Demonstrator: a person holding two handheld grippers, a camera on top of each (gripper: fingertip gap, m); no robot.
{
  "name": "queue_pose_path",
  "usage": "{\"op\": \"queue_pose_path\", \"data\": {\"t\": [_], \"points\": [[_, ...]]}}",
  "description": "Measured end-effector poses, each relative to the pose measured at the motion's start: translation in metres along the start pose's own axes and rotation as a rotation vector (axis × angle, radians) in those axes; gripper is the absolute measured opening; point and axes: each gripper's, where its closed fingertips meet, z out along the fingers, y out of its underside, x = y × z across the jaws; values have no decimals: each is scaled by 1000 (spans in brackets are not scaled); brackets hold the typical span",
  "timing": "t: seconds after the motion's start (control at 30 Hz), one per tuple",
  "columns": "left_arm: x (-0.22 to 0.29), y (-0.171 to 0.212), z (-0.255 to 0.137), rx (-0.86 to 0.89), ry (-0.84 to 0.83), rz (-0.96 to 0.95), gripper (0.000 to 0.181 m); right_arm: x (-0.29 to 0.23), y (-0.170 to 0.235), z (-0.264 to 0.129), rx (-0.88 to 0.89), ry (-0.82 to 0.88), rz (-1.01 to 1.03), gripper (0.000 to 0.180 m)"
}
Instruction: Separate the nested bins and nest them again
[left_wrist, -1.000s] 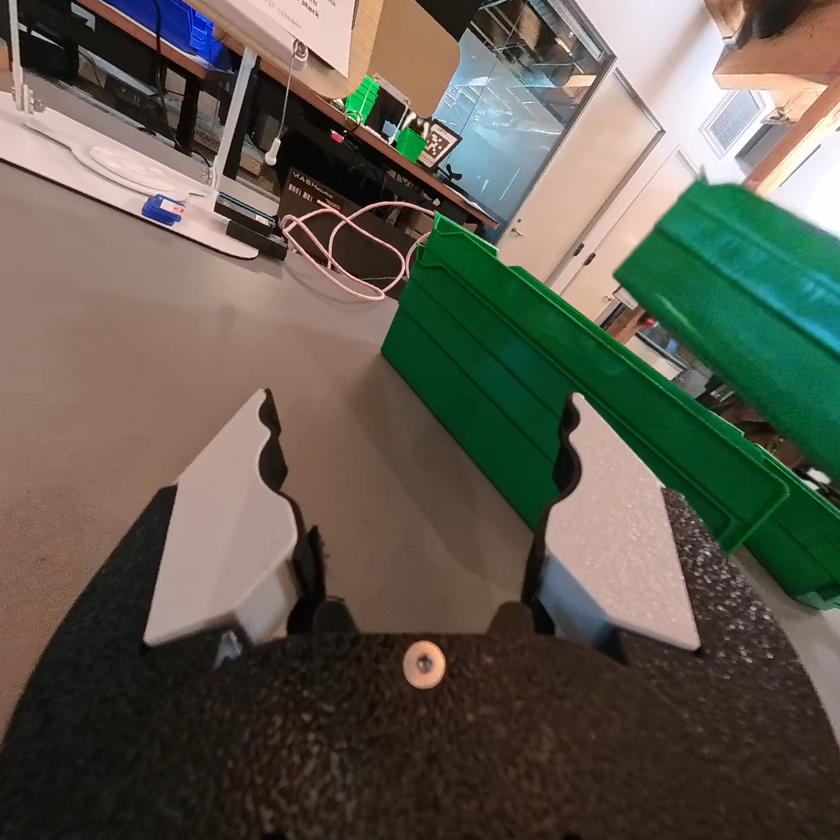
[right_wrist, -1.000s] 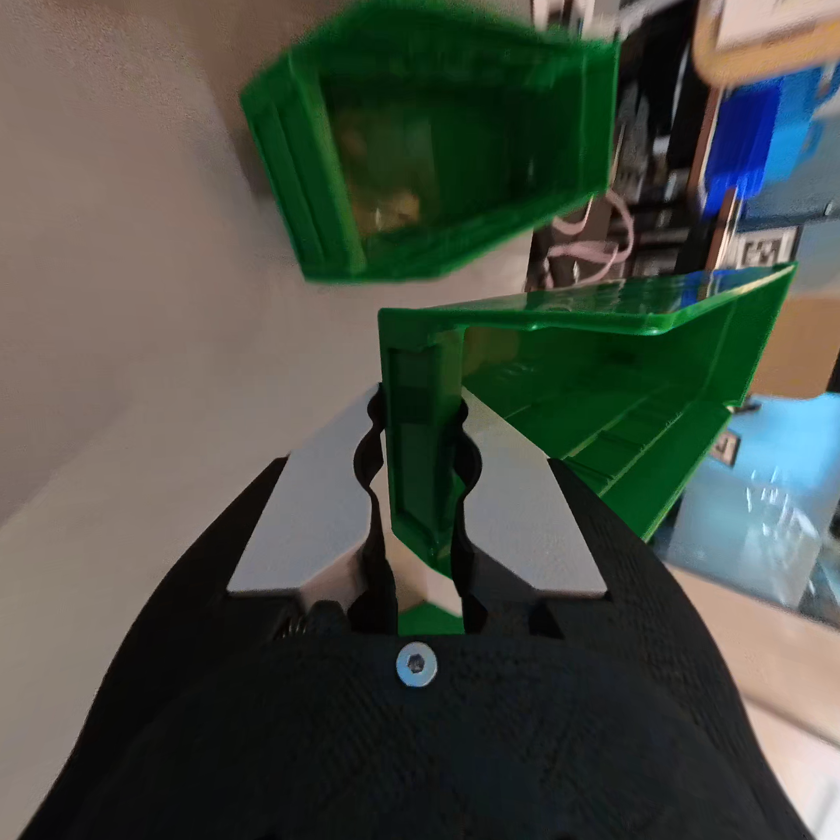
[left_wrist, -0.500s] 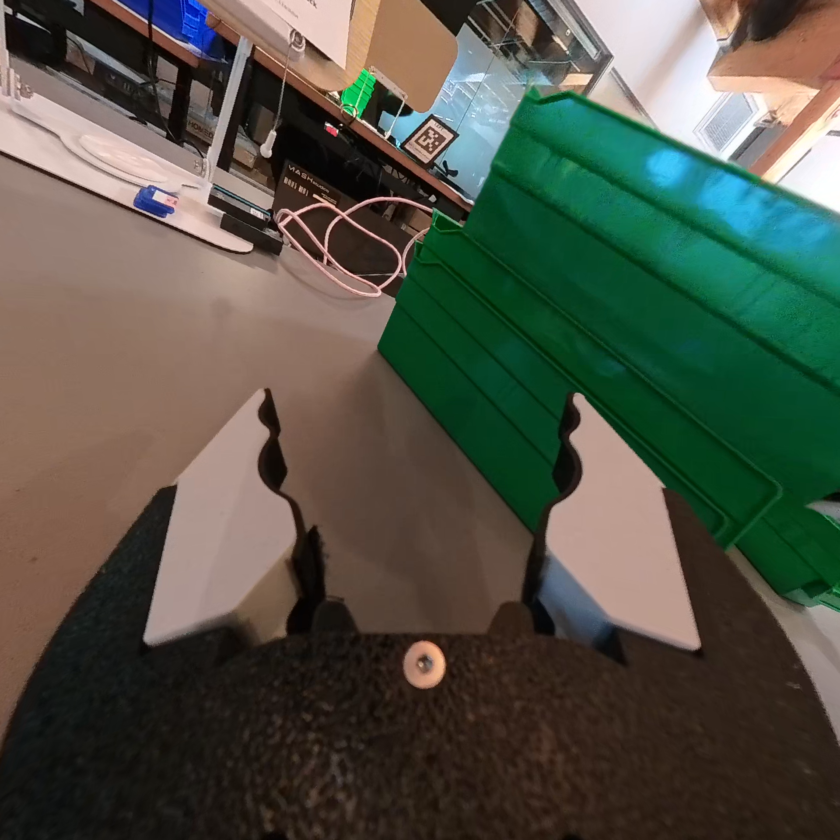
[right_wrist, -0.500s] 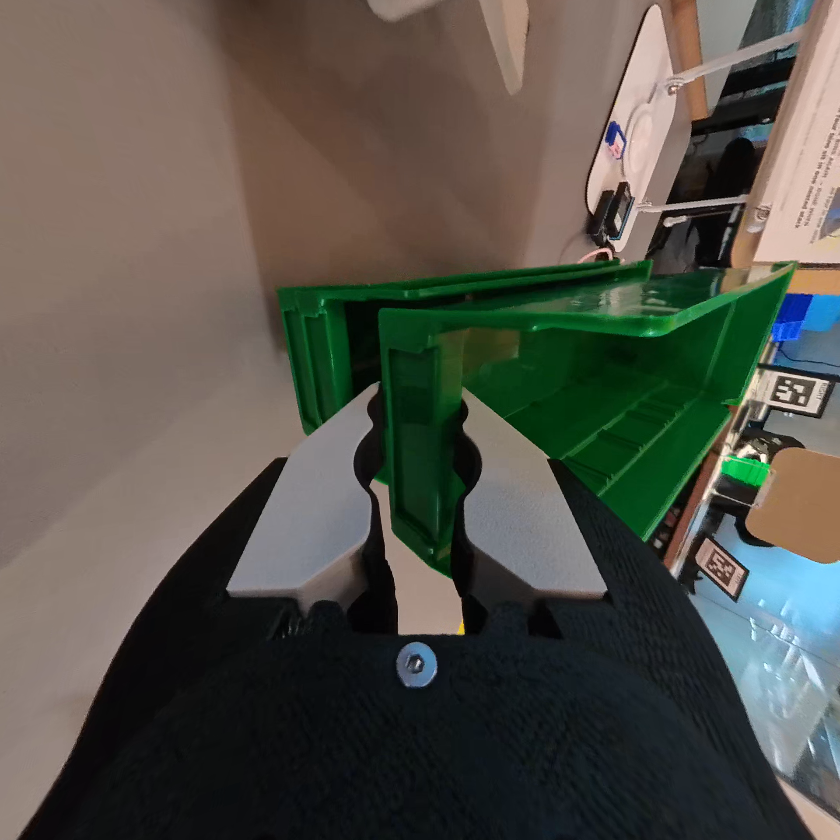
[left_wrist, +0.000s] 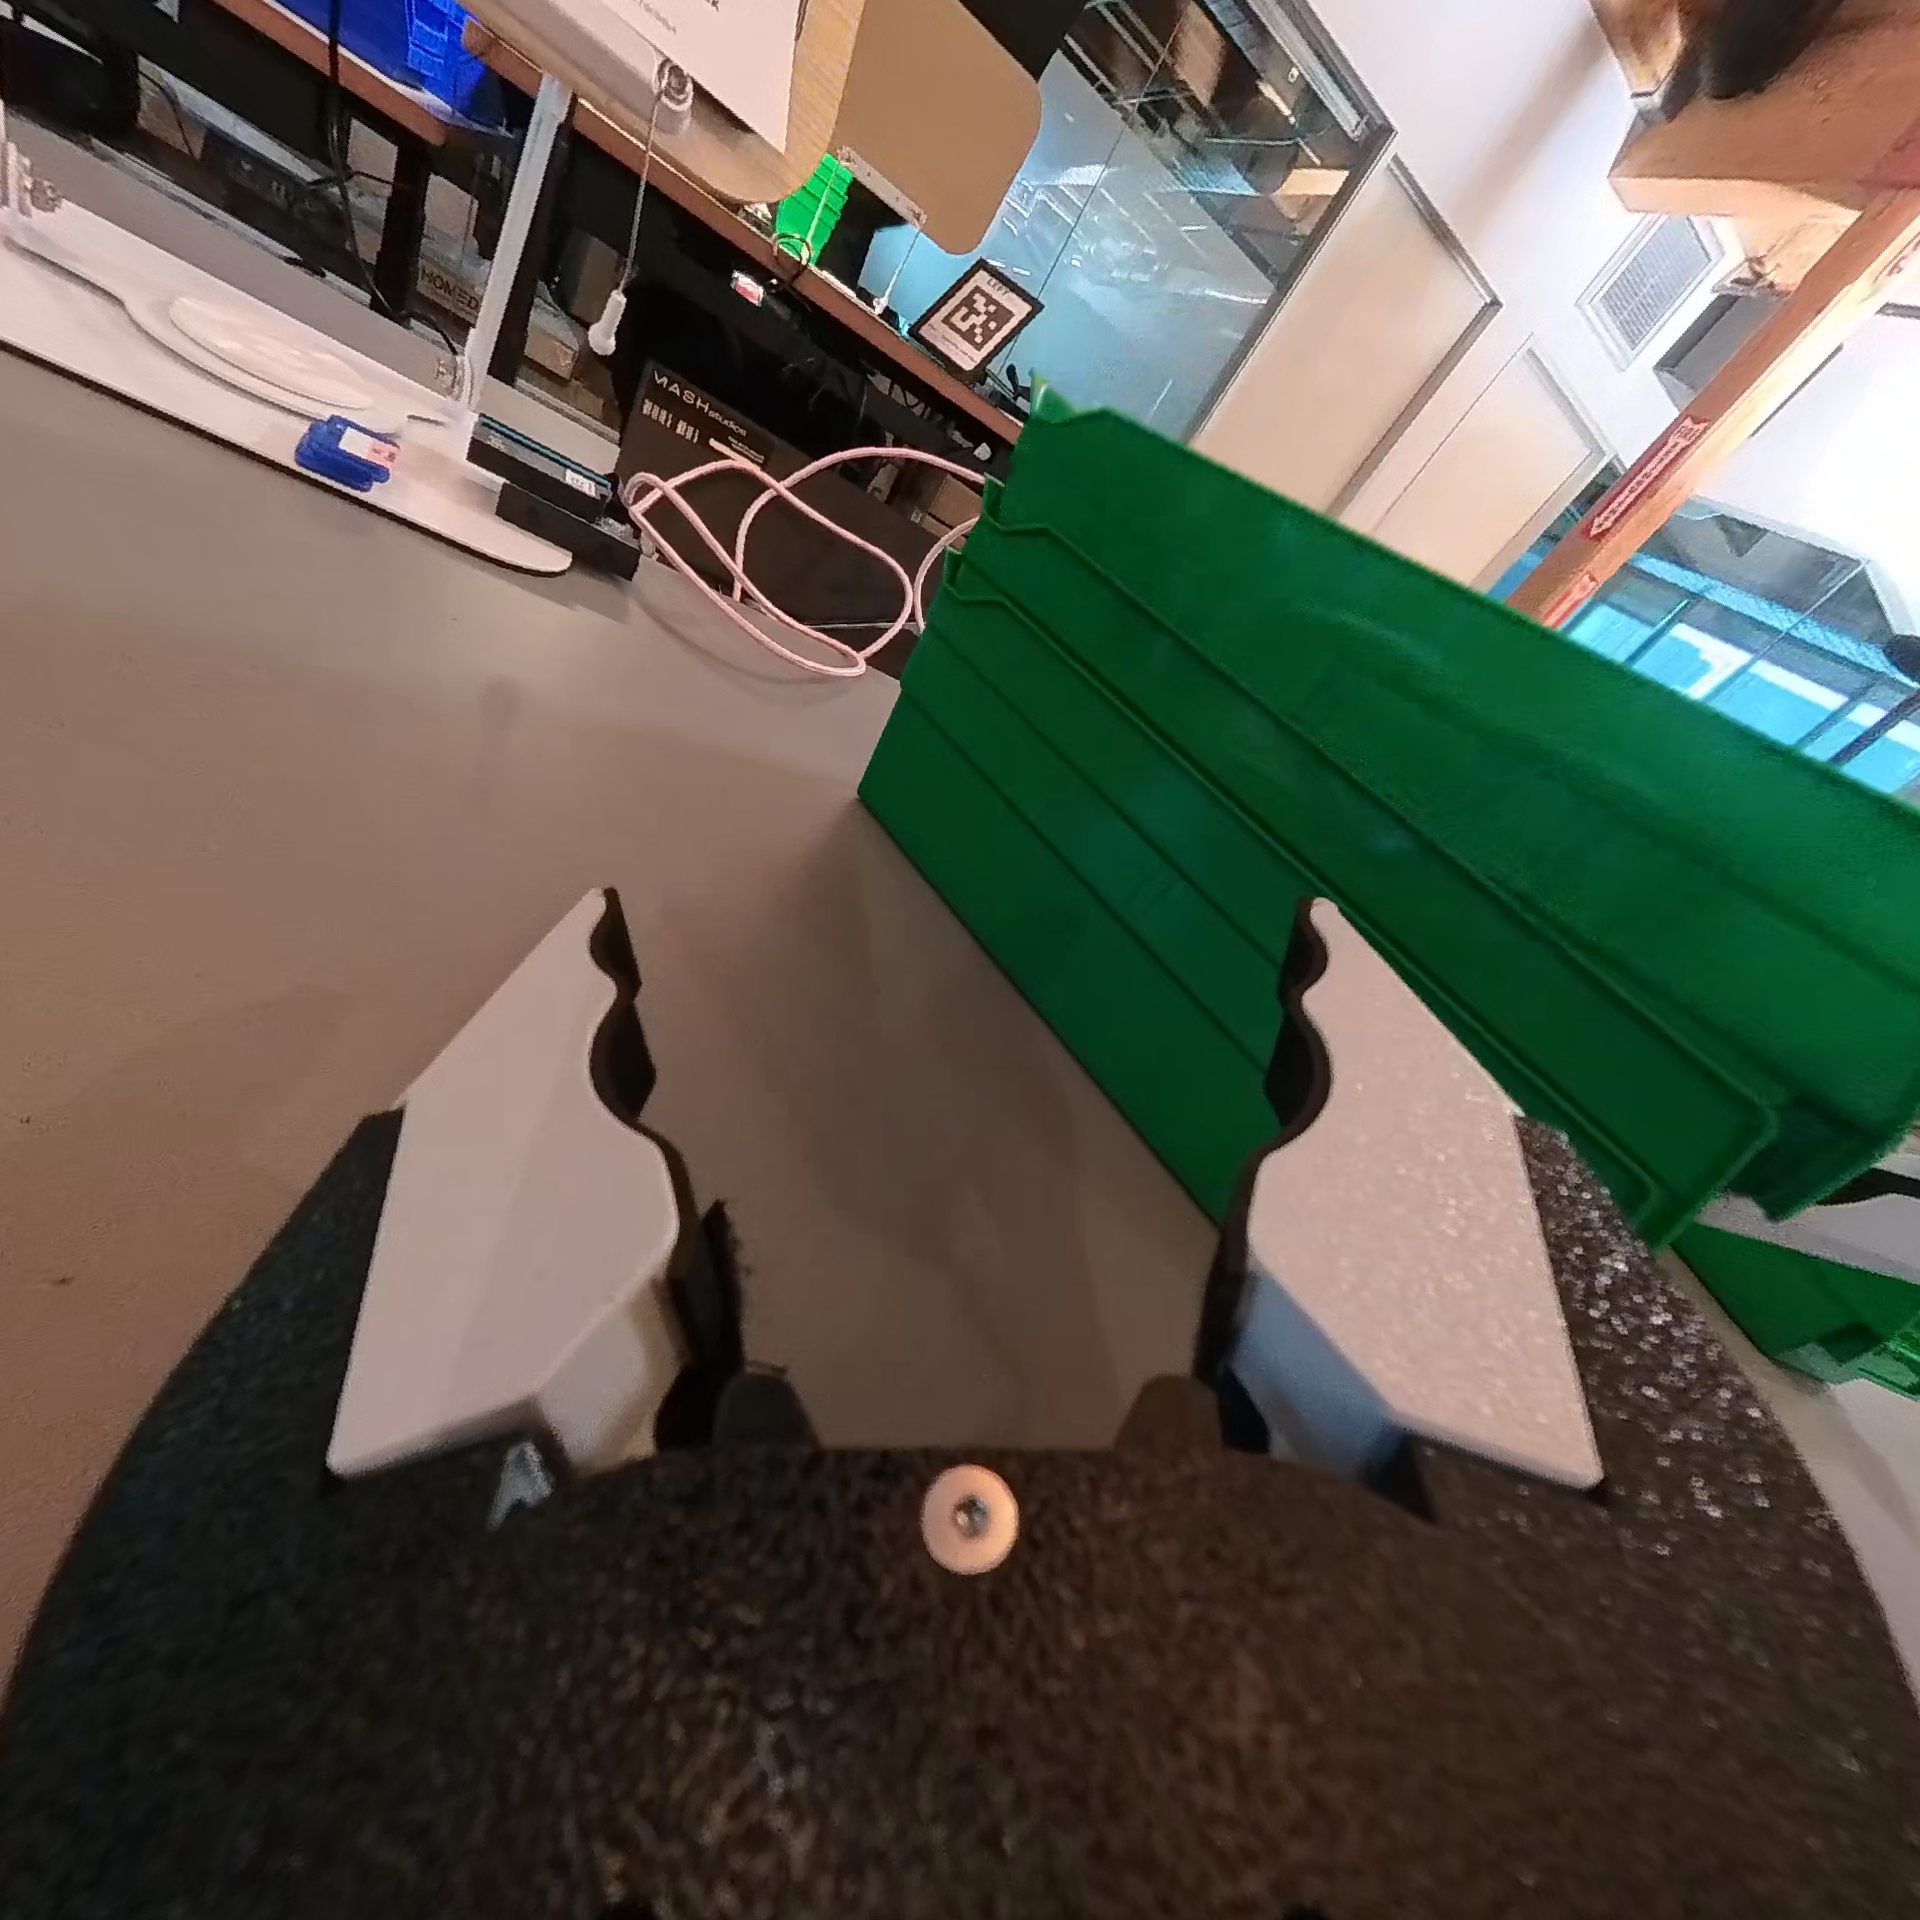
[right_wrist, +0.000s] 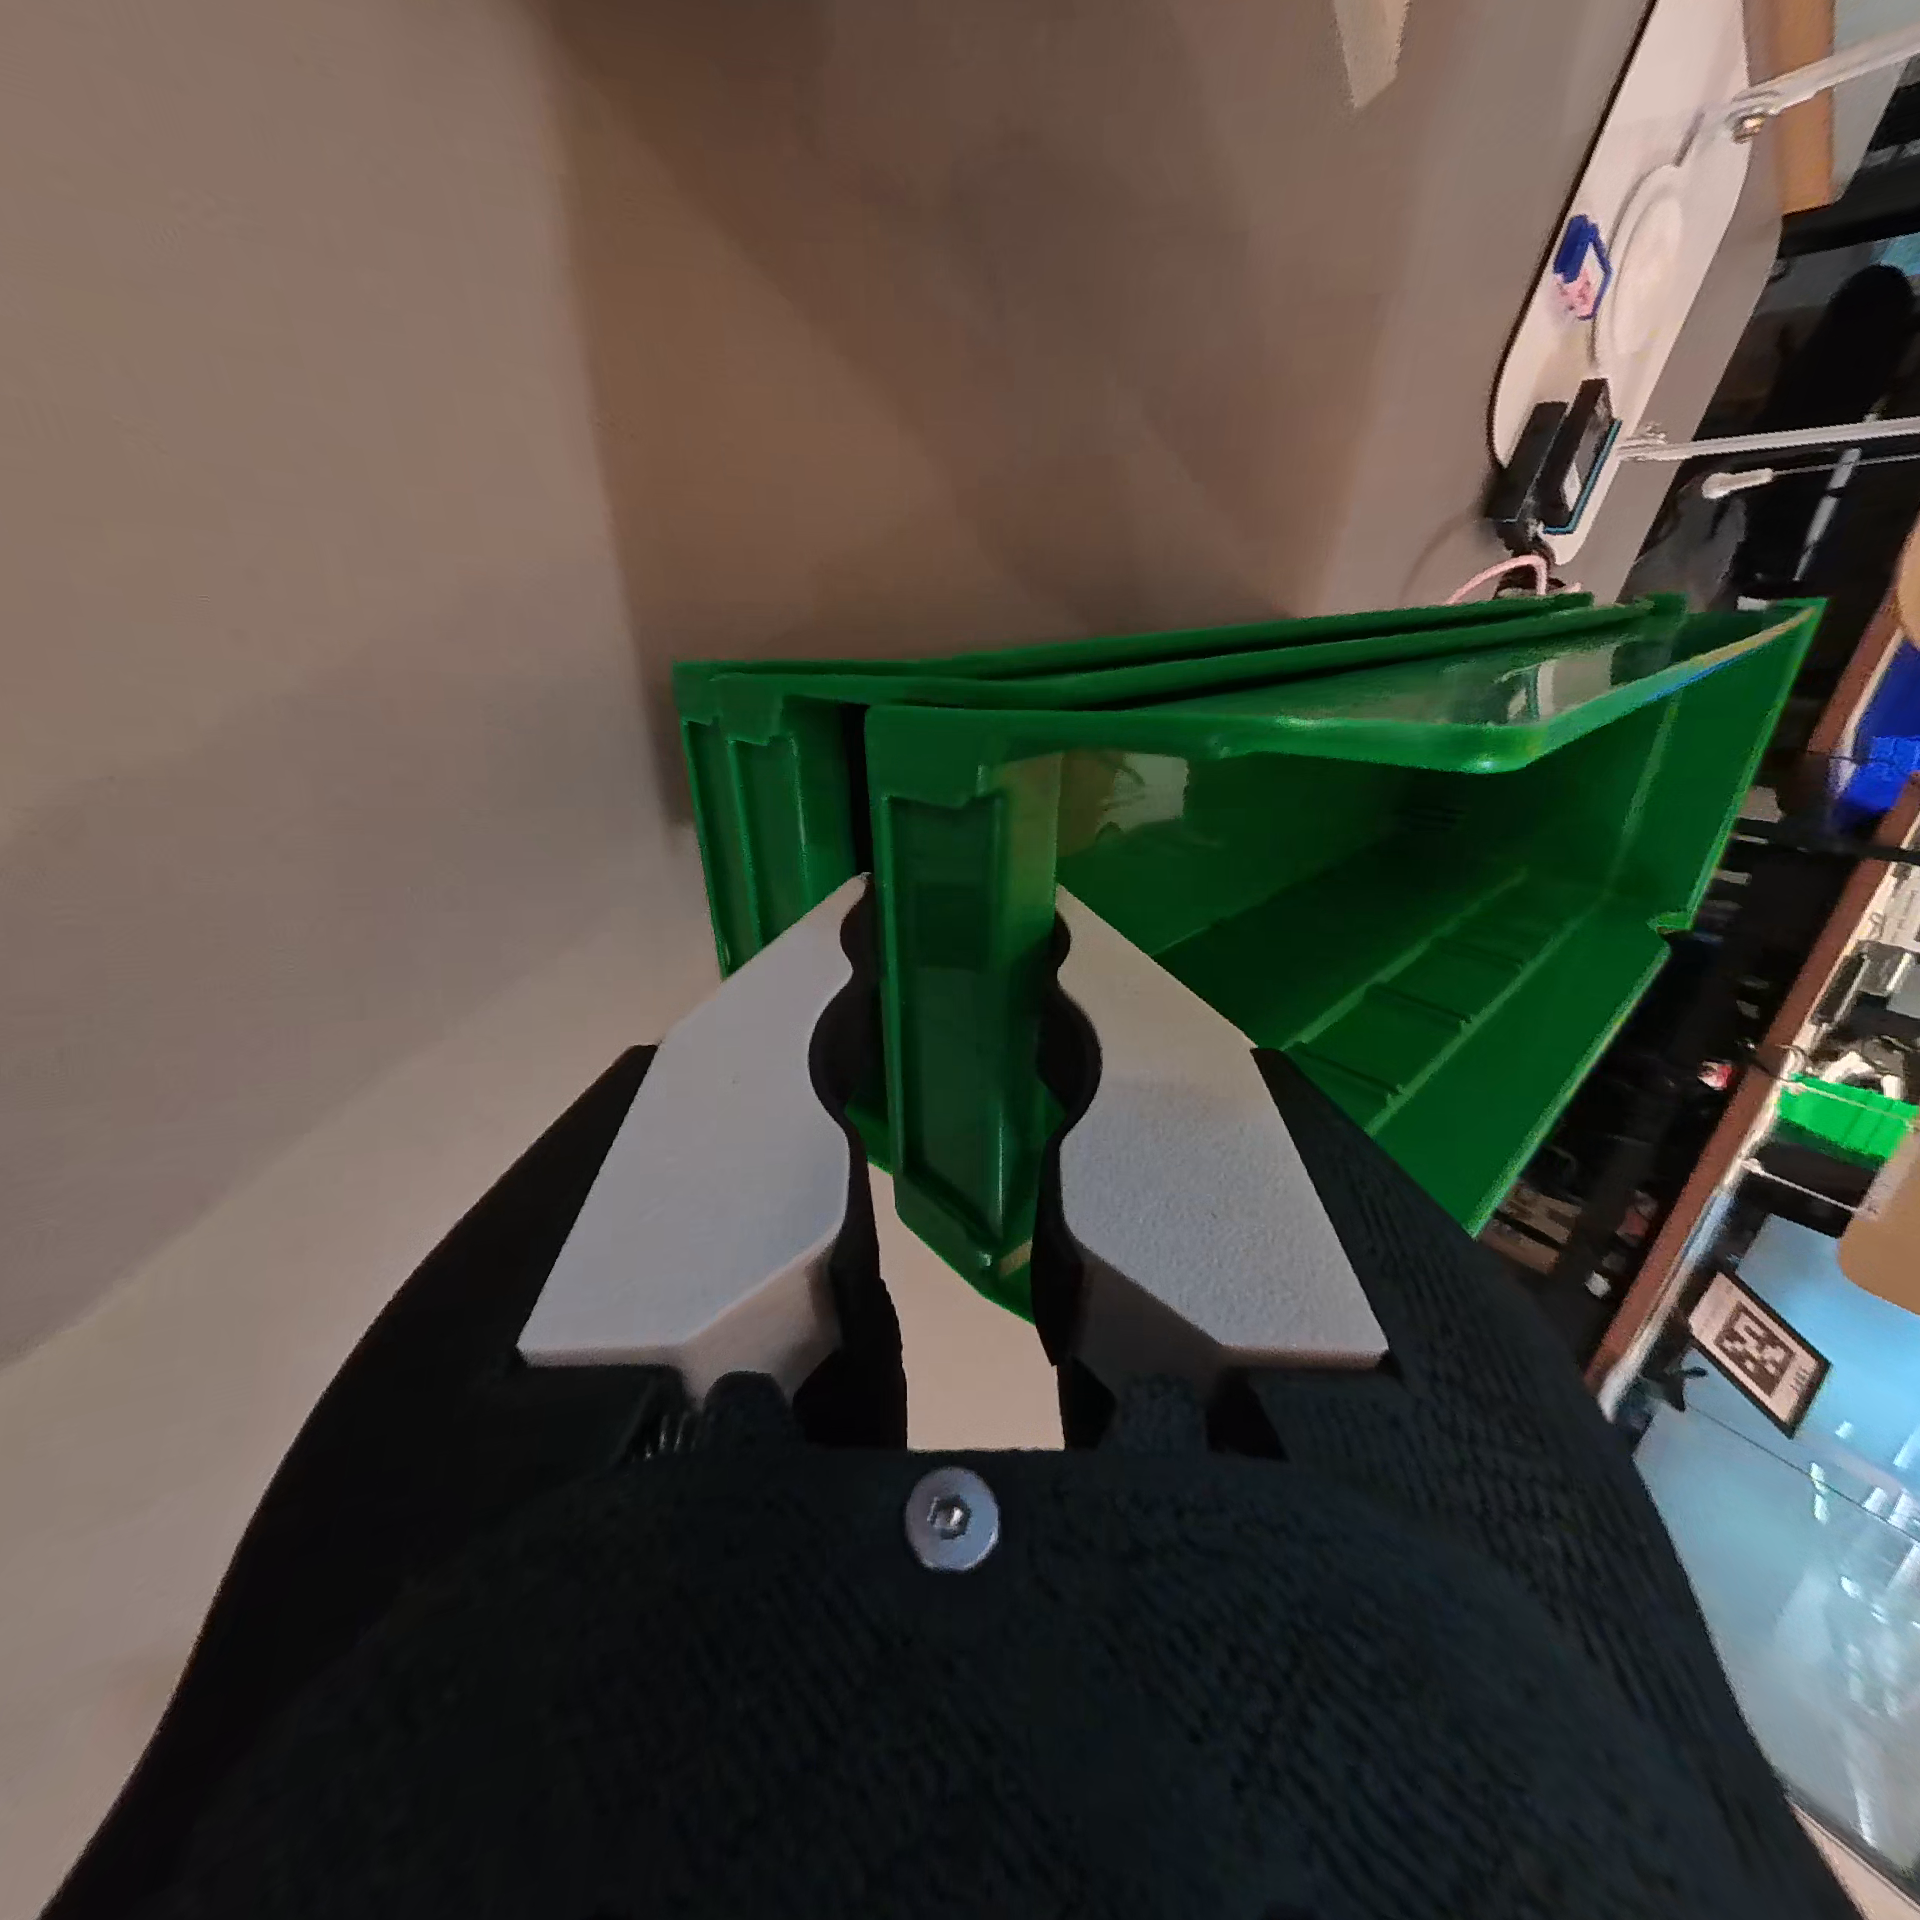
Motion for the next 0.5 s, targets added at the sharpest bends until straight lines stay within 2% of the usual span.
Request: {"op": "queue_pose_path", "data": {"t": [0.23, 0.37, 0.5], "points": [[0, 0, 0, -1, 0, -1, 121, -3, -1, 7, 9, 36, 0, 27], [0, 0, 0, -1, 0, -3, 120, 4, 0, -4, -3, 114, -14, 42], [0, 1, 1, -10, -5, 2, 118, -3, -7, -18, 57, 55, 62, 34]]}}
